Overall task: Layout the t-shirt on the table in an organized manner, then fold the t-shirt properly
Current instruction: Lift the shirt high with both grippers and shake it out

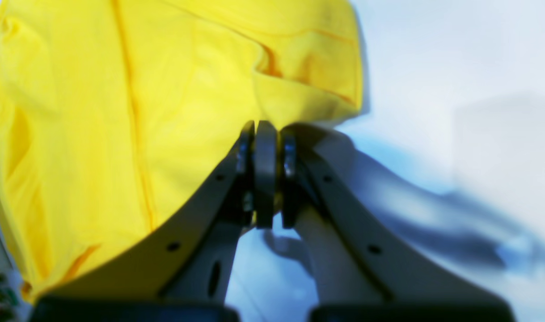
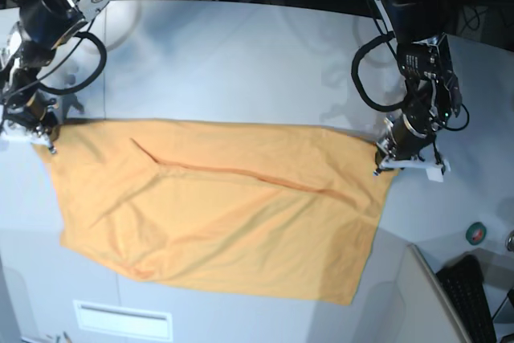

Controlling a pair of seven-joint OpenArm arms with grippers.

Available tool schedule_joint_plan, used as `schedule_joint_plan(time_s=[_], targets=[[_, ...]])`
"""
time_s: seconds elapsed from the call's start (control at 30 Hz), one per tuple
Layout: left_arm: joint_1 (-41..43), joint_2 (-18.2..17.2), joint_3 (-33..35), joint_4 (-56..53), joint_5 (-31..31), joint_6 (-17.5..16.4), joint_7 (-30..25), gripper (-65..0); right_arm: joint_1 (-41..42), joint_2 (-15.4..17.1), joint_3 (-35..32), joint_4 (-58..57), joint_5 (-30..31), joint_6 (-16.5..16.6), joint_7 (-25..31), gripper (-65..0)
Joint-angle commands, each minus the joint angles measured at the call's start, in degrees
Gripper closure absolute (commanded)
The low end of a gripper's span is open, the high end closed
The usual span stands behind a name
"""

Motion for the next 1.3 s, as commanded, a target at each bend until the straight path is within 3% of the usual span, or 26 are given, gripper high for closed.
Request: schedule_joint_plan(time_s=[0.0,0.17,0.33,0.5,0.77,1.27], targets=[[-1.52,-0.47,-0.02,3.81,-0.75,0.31,-0.3,0.0,1.34,1.0,-1.18,3.71,1.15,0.67,1.0,0.0],[-5.04,-3.11,8.6,10.94,-0.75,4.89,0.84,0.0,3.45,2.58,-8.65,11.88,1.15,0.67,0.12,0.0],[-11.72,-4.52,14.84,11.46,-0.93,5.59,0.84,0.0,8.81,6.28,-14.19,14.61,1.15,0.41,-0.15,0.0],[-20.16,-4.52,15.28,10.76,-0.84,5.59,0.93,0.0,17.69,10.14,-15.86,14.08,1.15,0.41,-4.54,0.0],[-32.2,-4.25,15.37,3.81,-0.84,5.59,0.93,0.0,30.88,15.68,-15.95,2.65,0.89,0.41,-4.8,0.0],[-50.84,-3.99,15.37,-5.77,-0.84,5.59,0.84,0.0,44.94,17.27,-15.95,-0.69,0.89,0.41,-4.72,0.0]])
